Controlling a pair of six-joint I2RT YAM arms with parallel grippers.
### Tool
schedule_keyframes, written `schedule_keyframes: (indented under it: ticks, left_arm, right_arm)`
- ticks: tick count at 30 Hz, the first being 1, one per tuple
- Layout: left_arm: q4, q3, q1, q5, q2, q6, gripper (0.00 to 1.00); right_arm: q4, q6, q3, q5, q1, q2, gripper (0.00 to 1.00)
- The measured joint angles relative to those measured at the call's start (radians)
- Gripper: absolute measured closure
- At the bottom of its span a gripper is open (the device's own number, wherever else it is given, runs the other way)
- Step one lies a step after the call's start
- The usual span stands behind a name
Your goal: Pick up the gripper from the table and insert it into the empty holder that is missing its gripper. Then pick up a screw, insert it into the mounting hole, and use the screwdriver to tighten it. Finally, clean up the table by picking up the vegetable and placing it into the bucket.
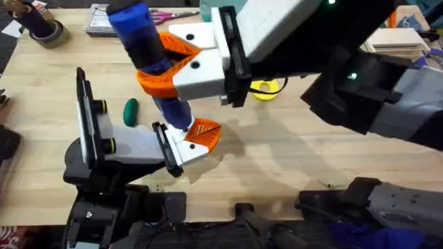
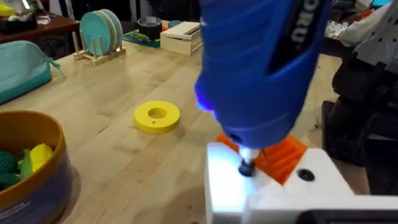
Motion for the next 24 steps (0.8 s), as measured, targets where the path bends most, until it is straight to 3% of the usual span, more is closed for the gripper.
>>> schedule_keyframes:
  ticks: [24]
  left_arm:
    - [0.001, 0.000, 0.000, -0.003, 0.000, 0.001, 0.987]
  right_arm:
    - [-0.004, -0.028, 0.033, -0.016, 0.002, 0.007, 0.976]
